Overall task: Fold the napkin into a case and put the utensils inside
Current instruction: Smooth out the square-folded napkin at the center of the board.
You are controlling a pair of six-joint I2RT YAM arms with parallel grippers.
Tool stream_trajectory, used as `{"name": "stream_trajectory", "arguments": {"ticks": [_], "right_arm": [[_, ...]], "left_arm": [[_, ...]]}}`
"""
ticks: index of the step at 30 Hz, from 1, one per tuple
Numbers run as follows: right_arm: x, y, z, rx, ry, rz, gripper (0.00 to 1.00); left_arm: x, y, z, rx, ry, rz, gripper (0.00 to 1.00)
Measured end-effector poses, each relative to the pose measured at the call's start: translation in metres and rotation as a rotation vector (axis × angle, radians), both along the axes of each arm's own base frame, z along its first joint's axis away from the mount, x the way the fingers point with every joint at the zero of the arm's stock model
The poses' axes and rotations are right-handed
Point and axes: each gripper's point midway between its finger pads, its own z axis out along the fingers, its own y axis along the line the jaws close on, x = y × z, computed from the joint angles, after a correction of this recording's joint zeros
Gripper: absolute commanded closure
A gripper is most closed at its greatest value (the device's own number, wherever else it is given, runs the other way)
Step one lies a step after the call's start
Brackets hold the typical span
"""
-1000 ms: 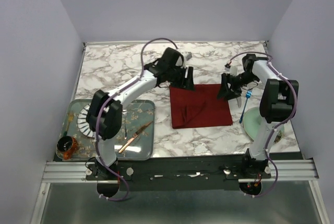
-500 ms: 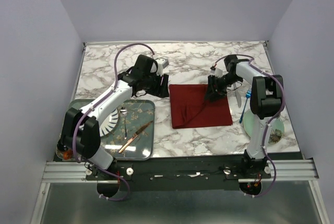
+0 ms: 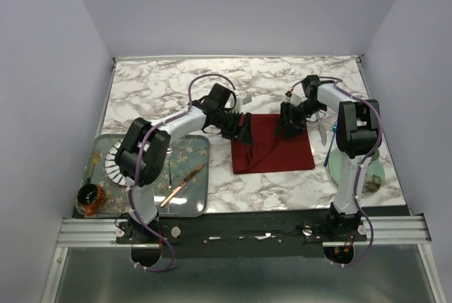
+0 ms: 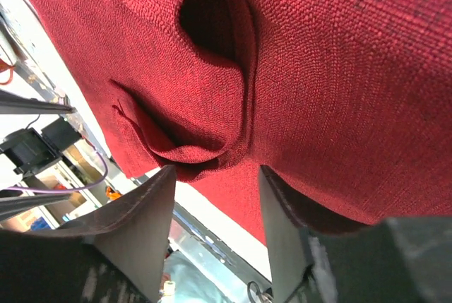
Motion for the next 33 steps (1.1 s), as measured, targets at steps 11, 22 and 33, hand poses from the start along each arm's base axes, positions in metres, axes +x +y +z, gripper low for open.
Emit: {"name": "stream_trajectory", "arguments": {"ticks": [11,22,33], "right_arm": [[-0.002,0.003,-0.004,0.021,0.028,-0.012,0.51],[-0.006,0.004,-0.011,0.028,0.058,-0.014,0.52],[-0.007,0.006,-0.012,0.039,0.068,-0.019,0.52]], "left_arm": [[0.008,-0.008,-0.036,0.022,0.122,0.047,0.27],[0.014,-0.015,-0.05,0.026,0.174,0.077,0.45],[-0.017,-0.057,-0.037,-0.026,0.121,-0.092,0.77]]}}
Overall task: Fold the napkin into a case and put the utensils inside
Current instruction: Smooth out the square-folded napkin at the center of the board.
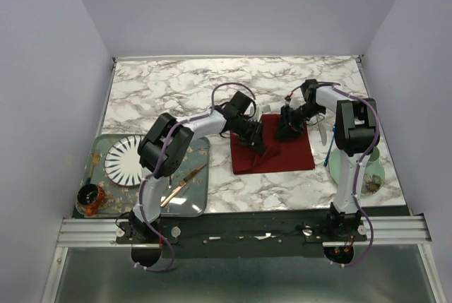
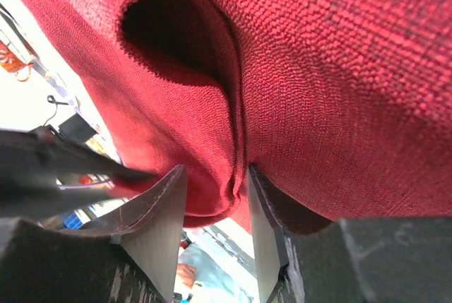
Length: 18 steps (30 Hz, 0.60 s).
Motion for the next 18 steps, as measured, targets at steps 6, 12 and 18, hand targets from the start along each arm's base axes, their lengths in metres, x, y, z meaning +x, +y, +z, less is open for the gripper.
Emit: {"name": "stream_trajectory", "arguments": {"ticks": [6,12,18], "right_arm": [[0.0,0.0,0.0,0.0,0.0,0.0,0.52],[0.0,0.0,0.0,-0.001,0.001,0.001,0.55],[0.0,0.0,0.0,-0.001,0.0,0.001,0.57]], "left_arm": [[-0.04,-0.02,0.011,-0.025,-0.1,-0.183,0.38],[-0.042,0.007,0.049,-0.026,-0.3,-0.271,0.35],[-0.018,0.055,0.076,-0.01,-0.389,-0.183,0.35]]}}
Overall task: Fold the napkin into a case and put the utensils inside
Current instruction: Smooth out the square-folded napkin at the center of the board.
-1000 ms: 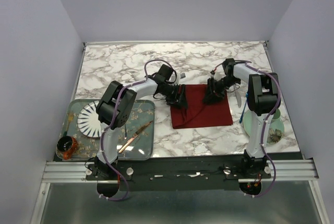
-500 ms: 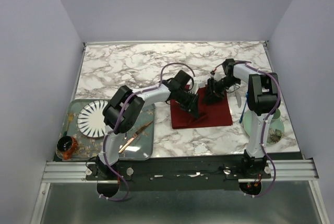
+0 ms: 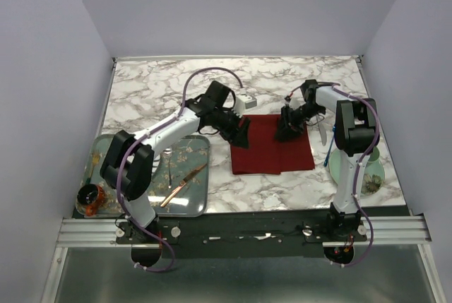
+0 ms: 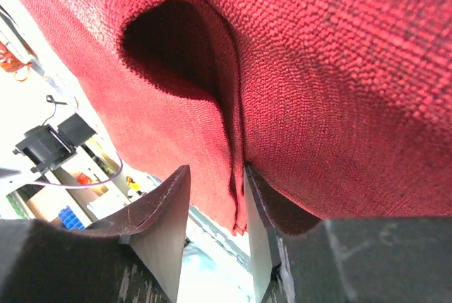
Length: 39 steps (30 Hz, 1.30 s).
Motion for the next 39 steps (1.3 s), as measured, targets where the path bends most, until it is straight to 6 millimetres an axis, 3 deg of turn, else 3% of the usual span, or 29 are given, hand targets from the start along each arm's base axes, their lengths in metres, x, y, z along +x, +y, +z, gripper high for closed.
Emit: {"name": "stream_trajectory", "arguments": {"ticks": [4,7,13,17,22,24,28,34,39], "right_arm": [[-0.002,0.0,-0.001,-0.001,0.005,0.0,0.57],[-0.002,0.0,-0.002,-0.001,0.008,0.0,0.59],[-0.005,-0.001,-0.004,-0.003,0.008,0.007,0.78],[-0.007,0.0,-0.006,-0.005,0.012,0.016,0.99],[-0.008,0.001,-0.006,-0.005,0.009,0.022,0.96],[-0.008,0.001,-0.006,-0.005,0.009,0.022,0.84],[-0.011,0.001,-0.008,-0.004,0.014,0.028,0.79],[-0.021,-0.001,-0.009,-0.004,0.027,0.04,0.77],[-0.025,-0.002,-0.007,-0.005,0.029,0.046,0.74]], "left_arm": [[0.02,0.04,-0.015,0.05,0.04,0.116,0.36],[0.029,0.059,-0.022,0.072,0.065,0.172,0.36],[0.04,0.071,-0.022,0.076,0.084,0.237,0.36],[0.04,0.072,-0.022,0.077,0.089,0.245,0.36],[0.045,0.071,-0.022,0.078,0.068,0.251,0.37],[0.048,0.07,-0.021,0.078,0.051,0.249,0.37],[0.065,0.047,-0.006,0.069,-0.069,0.196,0.37],[0.059,-0.017,0.007,0.038,-0.214,0.048,0.35],[0.137,-0.059,0.024,0.006,-0.295,0.155,0.33]]}}
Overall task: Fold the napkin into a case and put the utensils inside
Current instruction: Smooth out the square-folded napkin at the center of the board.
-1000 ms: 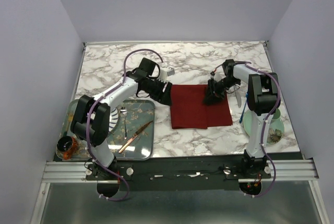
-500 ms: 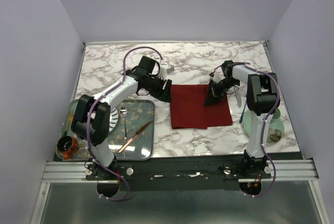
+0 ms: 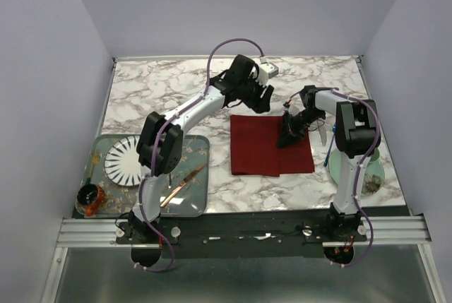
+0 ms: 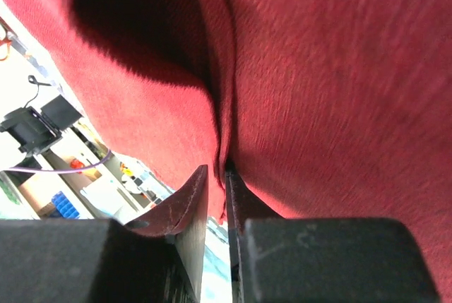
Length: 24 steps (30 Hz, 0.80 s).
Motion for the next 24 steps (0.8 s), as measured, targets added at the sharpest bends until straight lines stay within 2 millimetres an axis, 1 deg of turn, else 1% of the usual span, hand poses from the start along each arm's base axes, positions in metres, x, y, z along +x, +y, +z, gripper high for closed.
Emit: {"name": "stream_trajectory", "arguments": {"ticks": [2,4,6,8,11,15,18,22,24], "right_arm": [[-0.002,0.0,0.002,0.0,-0.001,0.001,0.71],[-0.003,-0.001,0.006,0.0,-0.005,0.0,0.72],[-0.005,-0.003,0.01,0.0,-0.01,-0.006,0.72],[-0.006,-0.005,0.016,0.001,-0.018,-0.011,0.72],[-0.011,-0.008,0.017,0.001,-0.012,-0.023,0.73],[-0.027,-0.011,0.006,-0.004,0.039,-0.034,0.75],[-0.043,-0.012,-0.002,-0.005,0.086,-0.039,0.75],[-0.047,-0.011,-0.002,-0.002,0.079,-0.046,0.75],[-0.047,-0.011,-0.003,-0.002,0.081,-0.051,0.76]], "left_arm": [[0.019,-0.005,0.0,-0.002,-0.009,0.059,0.33],[0.035,-0.01,-0.002,0.002,-0.009,0.12,0.33],[0.041,-0.012,-0.009,0.014,0.0,0.163,0.33],[0.038,-0.014,-0.017,0.038,0.022,0.203,0.33],[0.032,-0.019,-0.022,0.059,0.034,0.252,0.33],[0.02,-0.031,-0.026,0.073,0.048,0.304,0.35],[0.016,-0.035,-0.031,0.088,0.054,0.343,0.37],[0.006,-0.036,-0.044,0.122,0.072,0.383,0.38],[0.005,-0.036,-0.049,0.133,0.08,0.395,0.39]]}}
